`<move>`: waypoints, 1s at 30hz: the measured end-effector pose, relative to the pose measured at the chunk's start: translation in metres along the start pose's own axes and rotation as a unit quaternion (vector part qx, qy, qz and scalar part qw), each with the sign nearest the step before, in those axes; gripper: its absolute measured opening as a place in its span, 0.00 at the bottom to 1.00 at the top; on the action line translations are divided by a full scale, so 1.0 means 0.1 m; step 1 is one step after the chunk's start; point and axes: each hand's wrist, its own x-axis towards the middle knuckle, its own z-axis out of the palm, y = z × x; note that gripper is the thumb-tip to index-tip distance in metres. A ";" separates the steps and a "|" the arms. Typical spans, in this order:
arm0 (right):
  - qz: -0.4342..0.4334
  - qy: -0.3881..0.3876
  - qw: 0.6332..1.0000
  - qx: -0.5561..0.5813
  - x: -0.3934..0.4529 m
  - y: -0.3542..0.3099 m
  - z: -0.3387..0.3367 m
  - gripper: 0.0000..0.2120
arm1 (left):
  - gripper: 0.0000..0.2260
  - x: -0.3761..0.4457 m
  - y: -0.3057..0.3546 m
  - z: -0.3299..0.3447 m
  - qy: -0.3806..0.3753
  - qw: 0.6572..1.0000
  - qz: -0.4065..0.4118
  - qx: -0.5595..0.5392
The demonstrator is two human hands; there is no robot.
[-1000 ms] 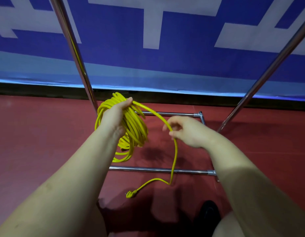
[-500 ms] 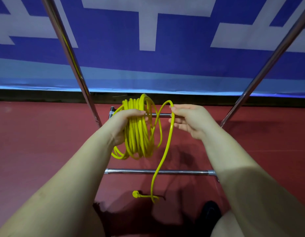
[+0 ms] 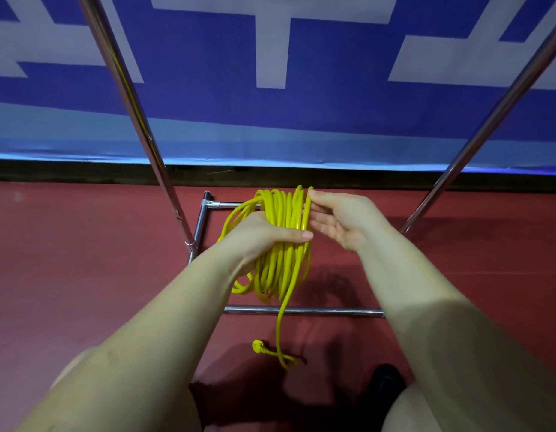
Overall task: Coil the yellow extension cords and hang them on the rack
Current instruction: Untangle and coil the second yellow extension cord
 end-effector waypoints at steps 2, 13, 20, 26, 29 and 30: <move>-0.011 0.002 1.000 -0.009 0.01 0.01 0.00 0.06 | 0.07 0.01 0.00 0.02 0.021 1.000 0.008 -0.002; -0.111 -0.138 0.826 -0.535 -0.15 0.19 -0.05 0.12 | 0.04 0.11 0.05 -0.16 0.128 0.978 -0.050 -0.160; -0.036 -0.214 0.853 -0.475 -0.17 0.22 -0.06 0.08 | 0.03 0.12 0.08 -0.28 0.220 0.953 -0.013 -0.206; 0.070 -0.188 0.717 -0.667 -0.08 0.24 -0.39 0.06 | 0.02 0.05 0.22 -0.52 0.265 0.928 -0.008 -0.263; 0.070 -0.126 0.779 -0.610 -0.04 0.18 -0.48 0.06 | 0.04 0.03 0.20 -0.50 0.322 0.920 0.052 -0.215; 0.068 -0.106 0.803 -0.582 -0.04 0.16 -0.50 0.06 | 0.04 0.02 0.20 -0.47 0.336 0.918 0.069 -0.197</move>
